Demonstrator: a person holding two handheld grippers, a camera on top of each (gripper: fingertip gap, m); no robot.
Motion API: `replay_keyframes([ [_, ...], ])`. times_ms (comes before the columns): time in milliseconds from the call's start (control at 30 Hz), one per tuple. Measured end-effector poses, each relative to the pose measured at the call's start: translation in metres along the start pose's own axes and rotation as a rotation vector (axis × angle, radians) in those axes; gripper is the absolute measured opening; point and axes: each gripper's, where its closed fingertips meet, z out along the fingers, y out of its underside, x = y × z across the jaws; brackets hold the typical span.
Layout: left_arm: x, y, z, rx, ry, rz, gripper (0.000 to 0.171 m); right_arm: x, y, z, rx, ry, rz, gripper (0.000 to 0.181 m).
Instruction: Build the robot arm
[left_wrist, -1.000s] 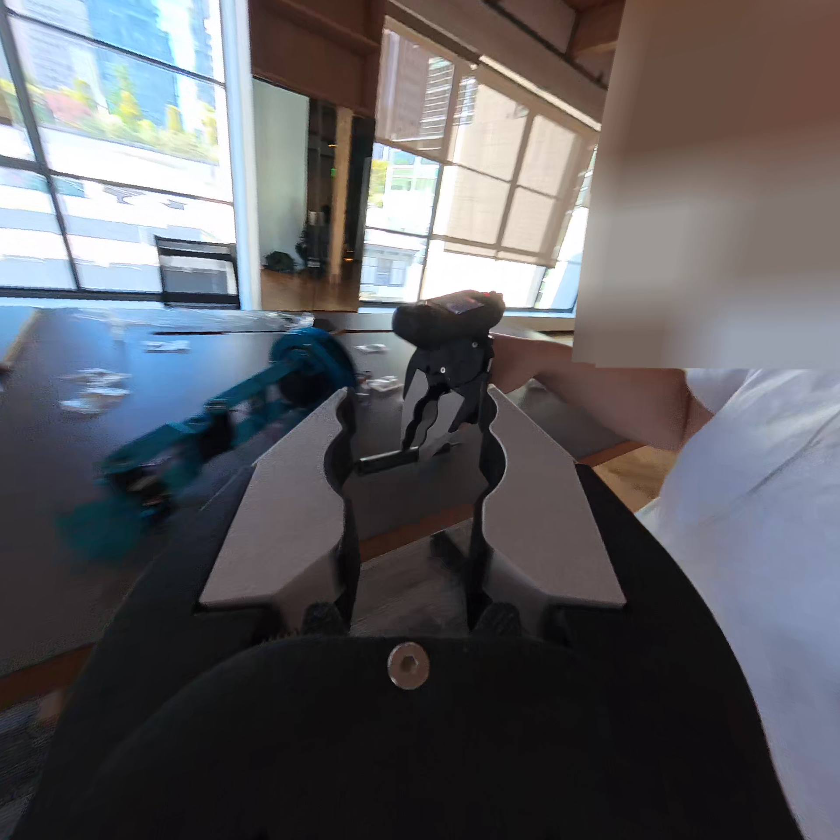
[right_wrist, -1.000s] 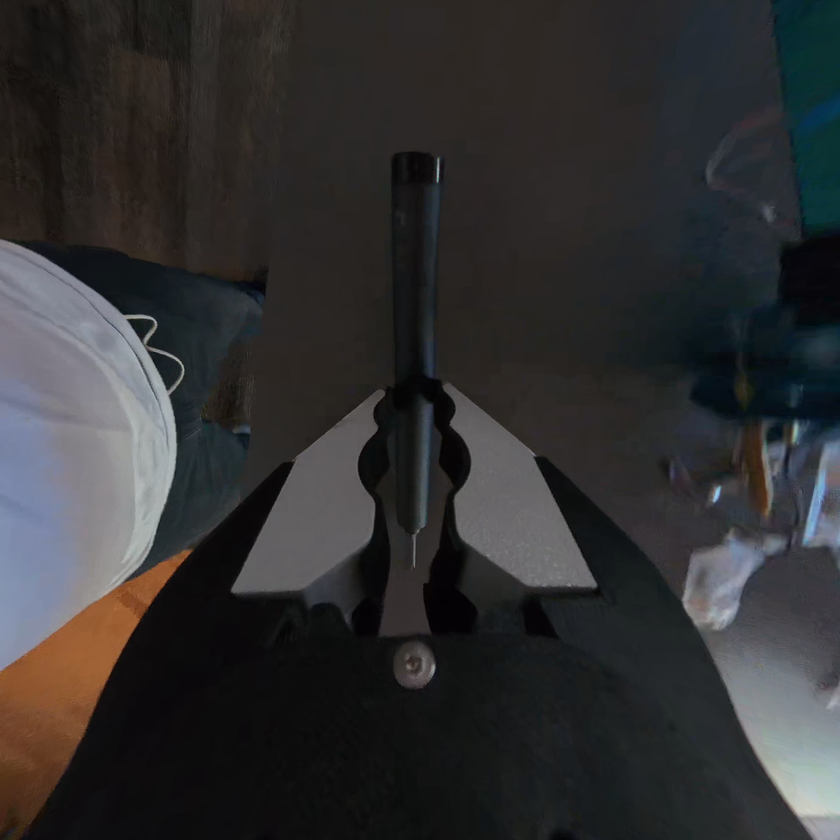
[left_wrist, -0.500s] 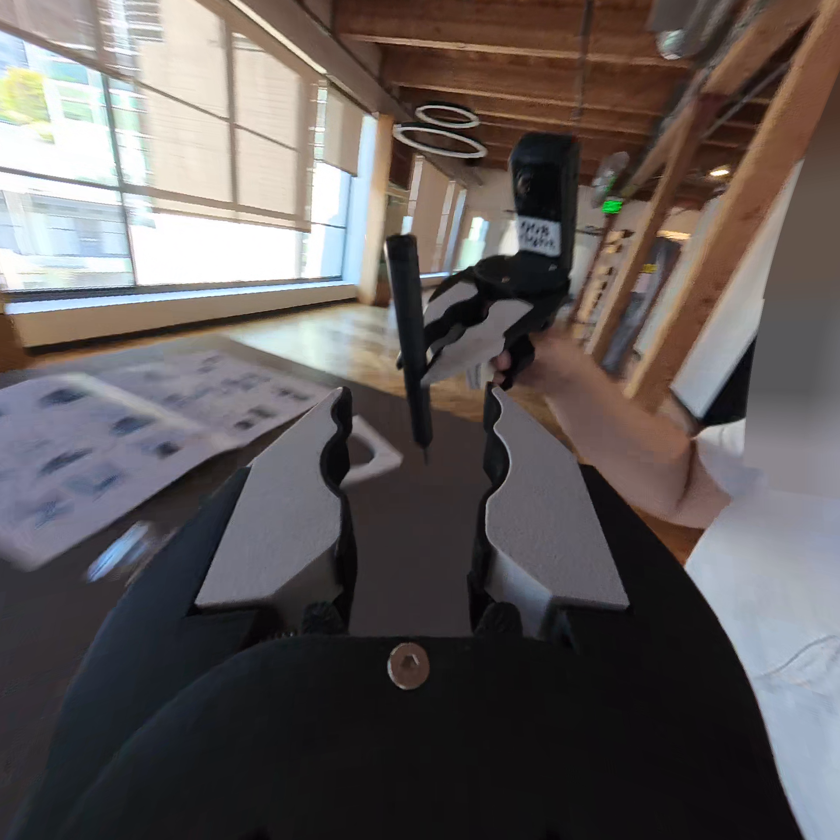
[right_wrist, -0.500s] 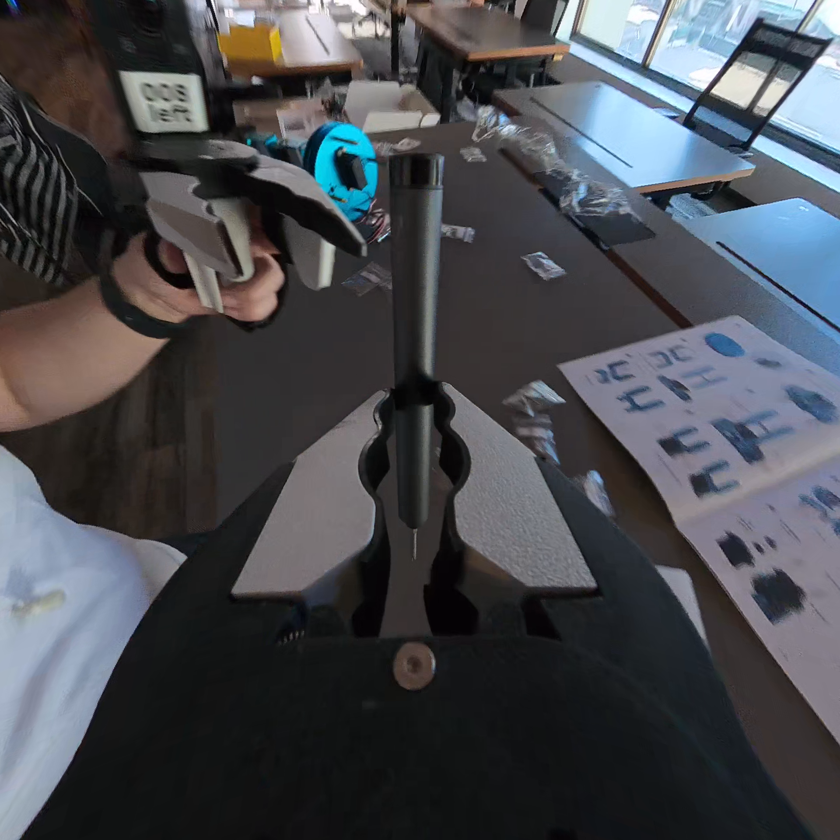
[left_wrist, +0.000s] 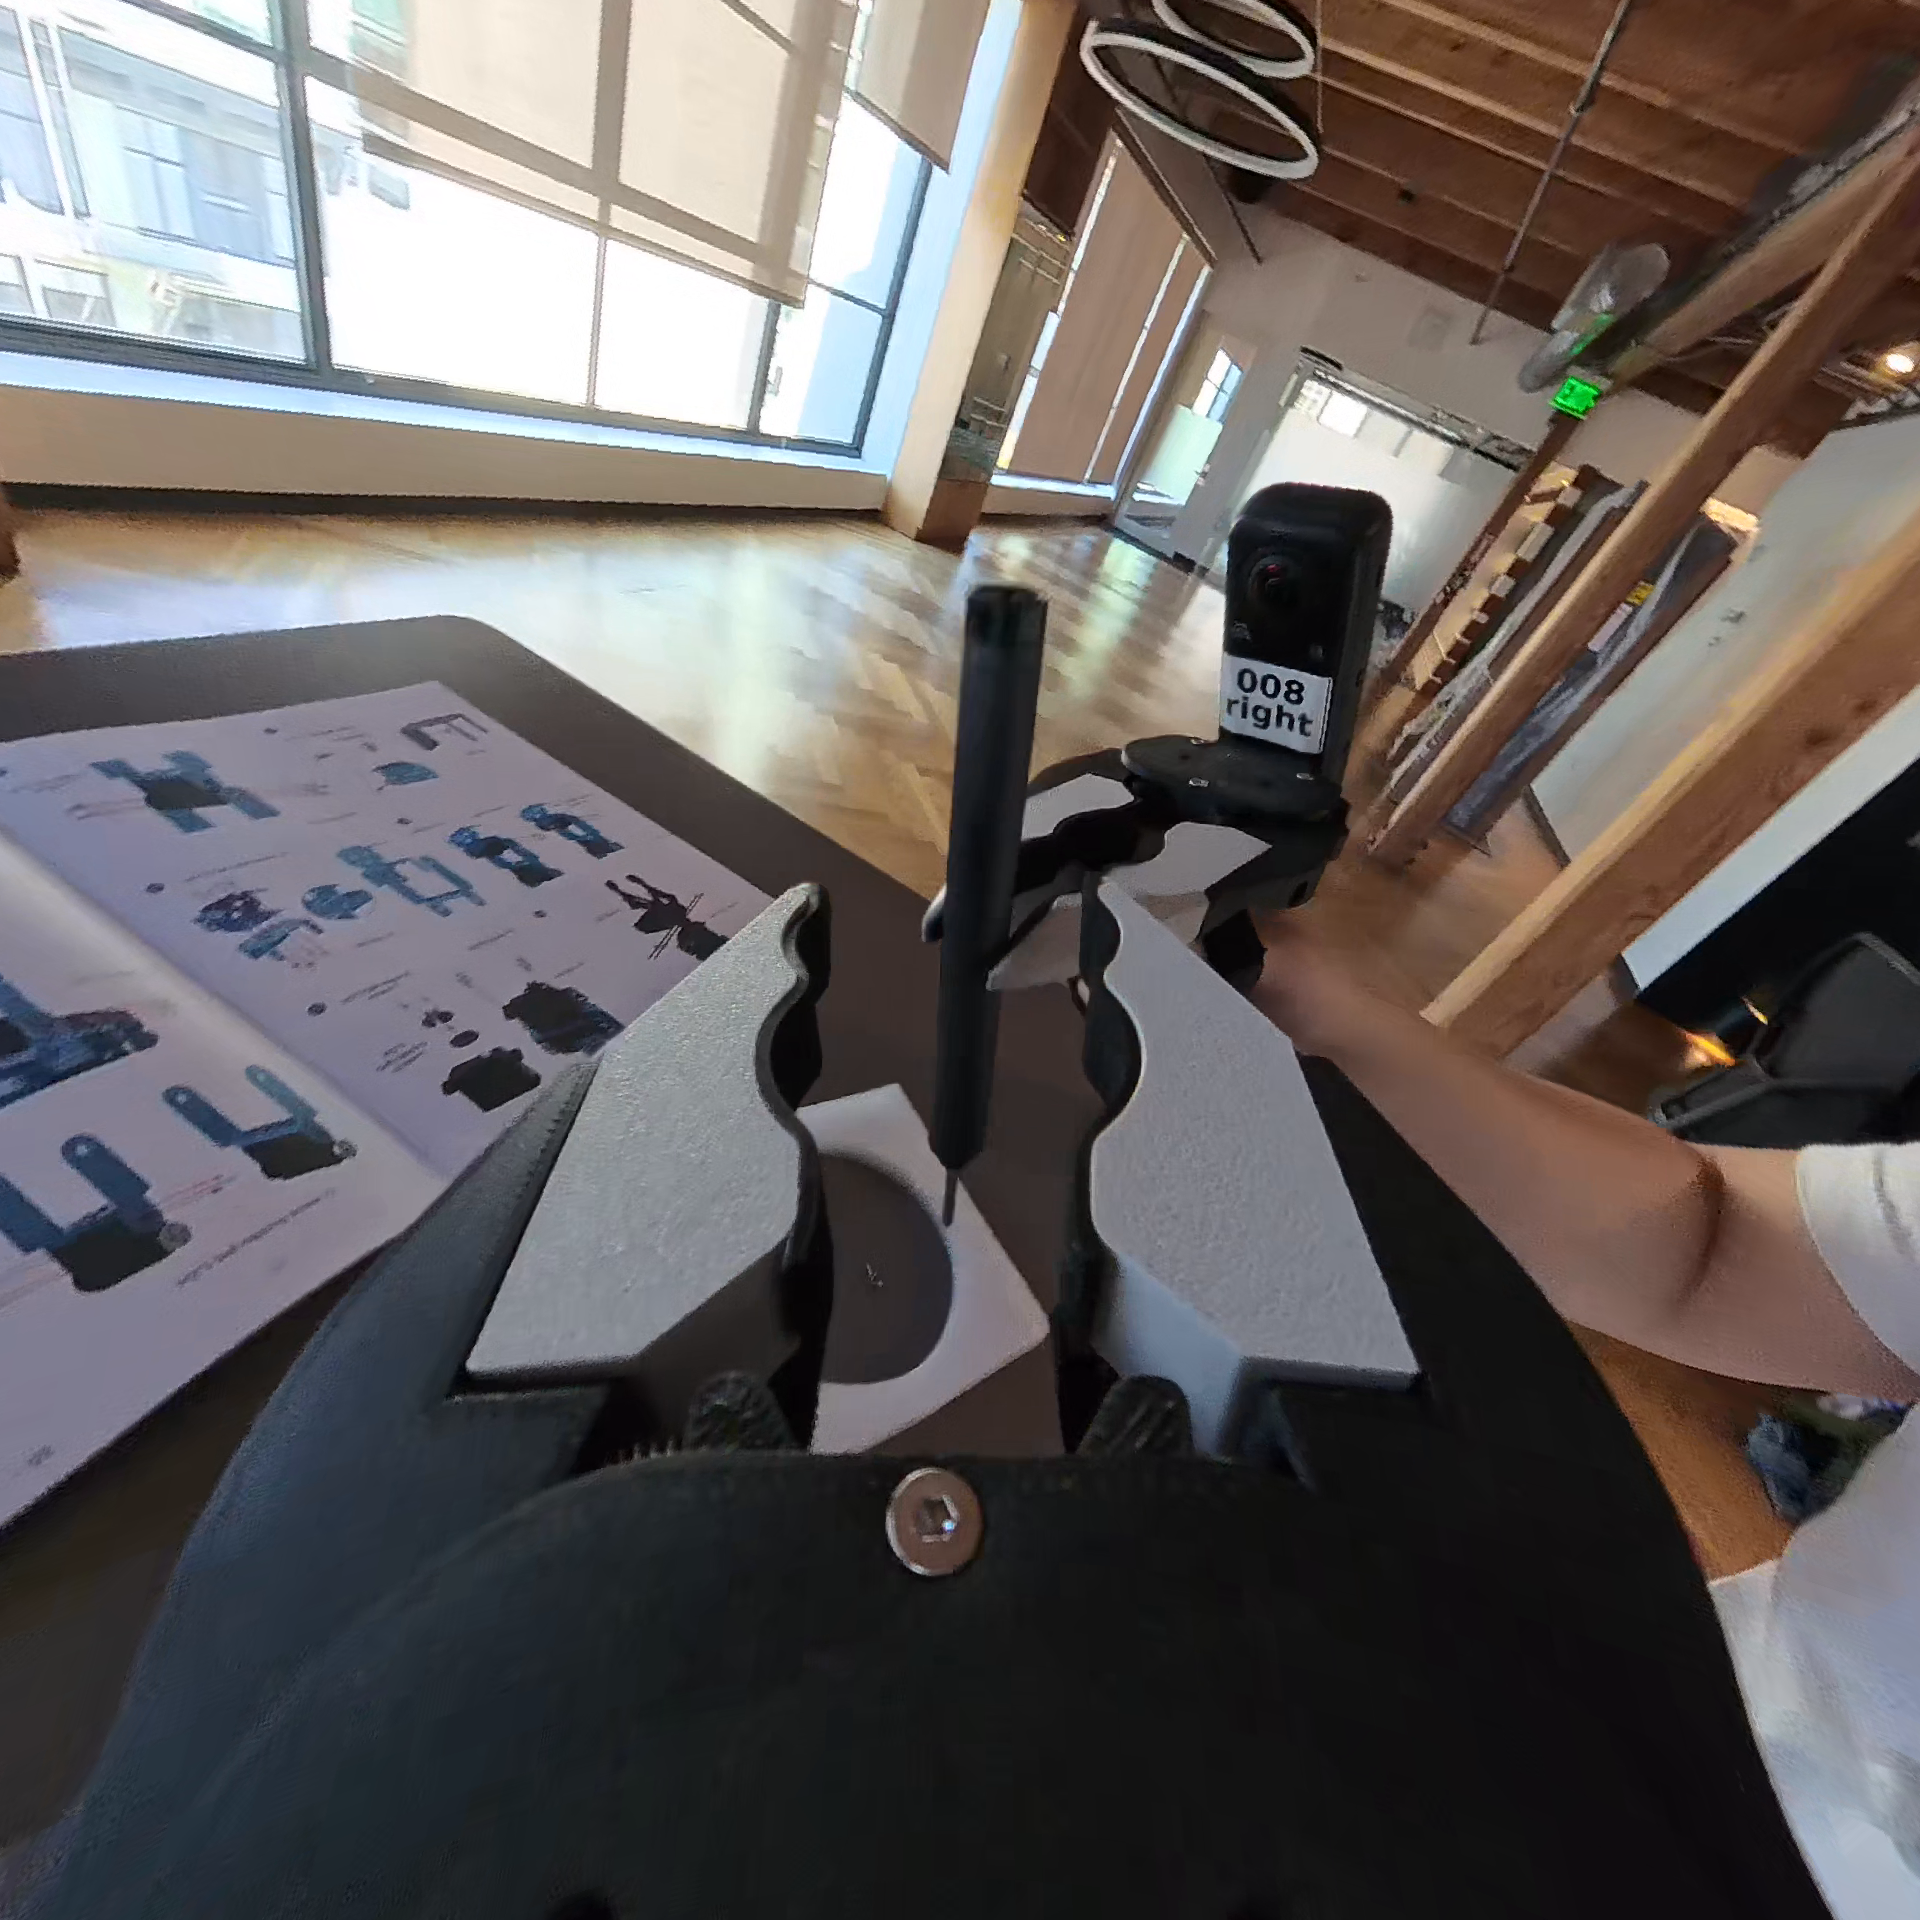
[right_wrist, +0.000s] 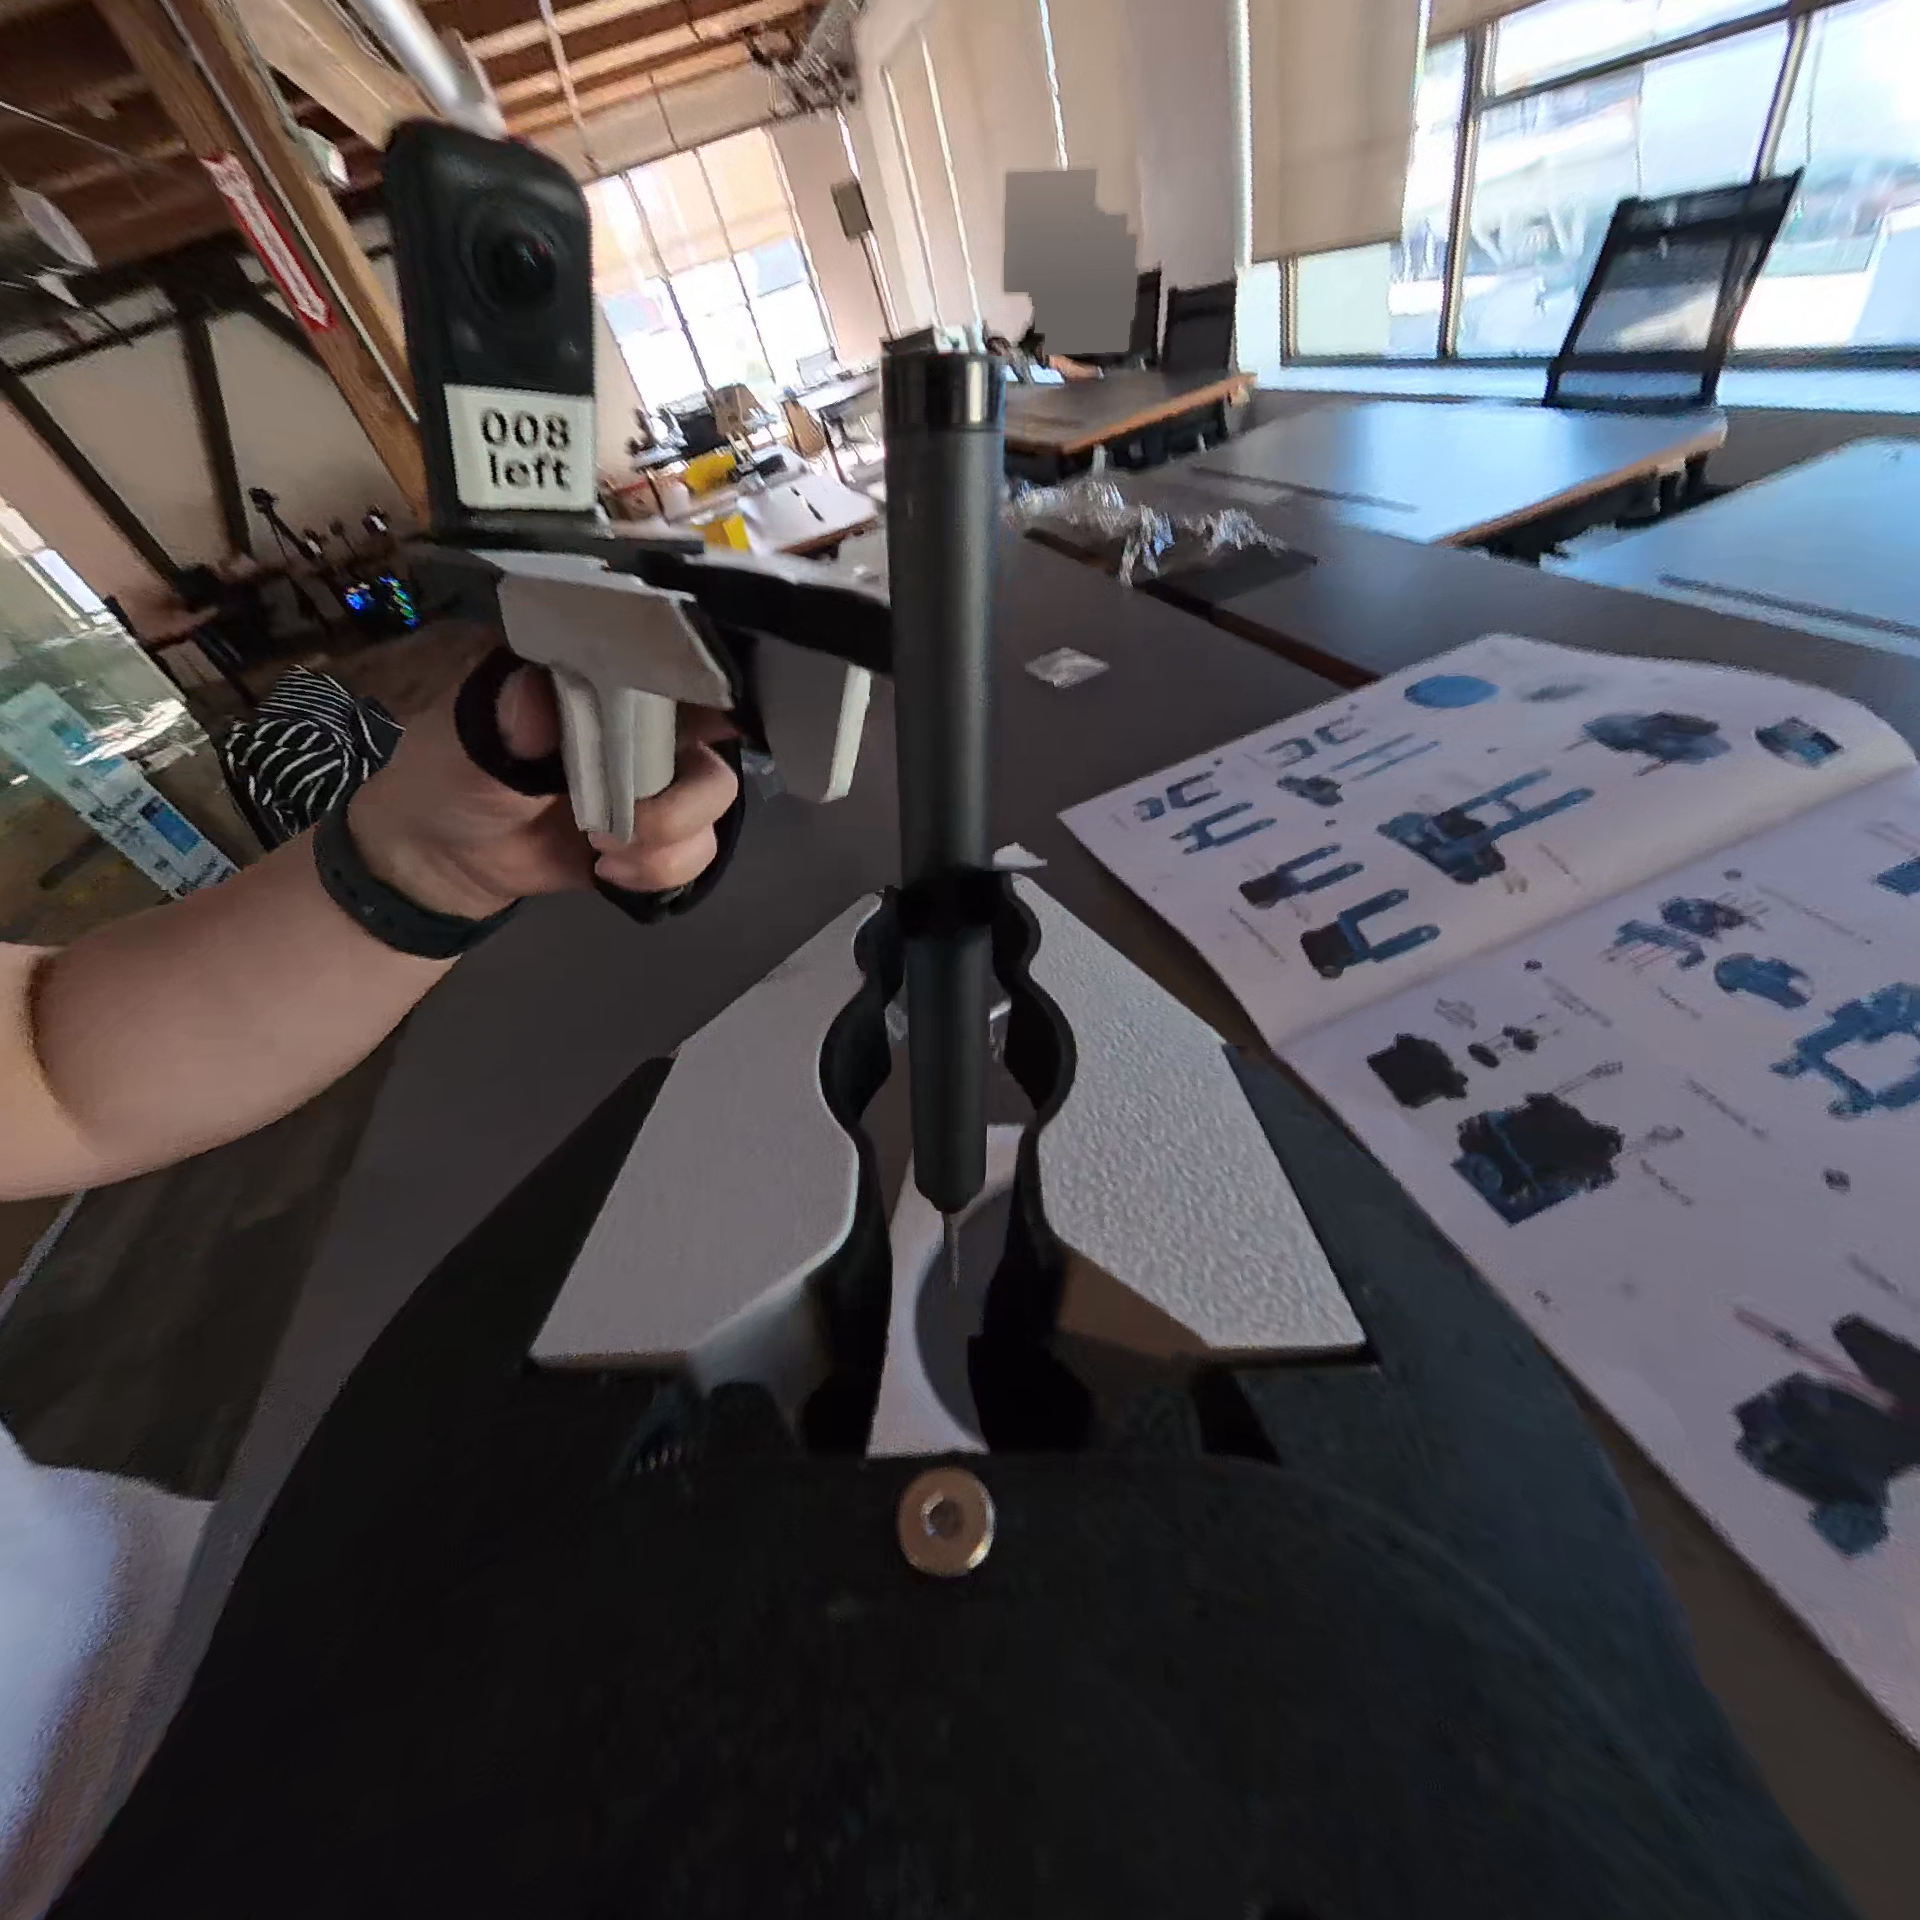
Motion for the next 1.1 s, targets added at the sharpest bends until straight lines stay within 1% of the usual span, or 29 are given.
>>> replay_keyframes([
  [67,-0.007,0.009,-0.008,0.014,-0.033,-0.025,0.047,0.006,-0.002,0.007,0.022,-0.010,-0.026,0.016],
  [200,-0.012,0.032,-0.034,0.023,-0.102,-0.064,0.045,0.029,0.010,0.027,-0.051,0.000,-0.017,0.016],
  [300,-0.014,0.045,-0.062,0.034,-0.175,-0.064,0.044,0.043,0.022,0.039,-0.106,-0.008,0.052,0.016],
  [467,-0.008,0.055,-0.101,0.075,-0.239,-0.087,0.043,0.048,0.032,0.051,-0.155,-0.018,0.055,0.016],
  [600,-0.001,0.060,-0.121,0.094,-0.265,-0.091,0.043,0.049,0.034,0.053,-0.159,-0.025,0.045,0.016],
  [800,0.006,0.063,-0.127,0.103,-0.260,-0.099,0.043,0.051,0.036,0.051,-0.168,-0.025,0.067,0.016],
  [967,0.007,0.063,-0.122,0.098,-0.240,-0.101,0.043,0.049,0.039,0.051,-0.176,-0.028,0.073,0.016],
  [1100,0.010,0.064,-0.117,0.090,-0.222,-0.105,0.043,0.045,0.035,0.048,-0.161,-0.021,0.059,0.016],
])
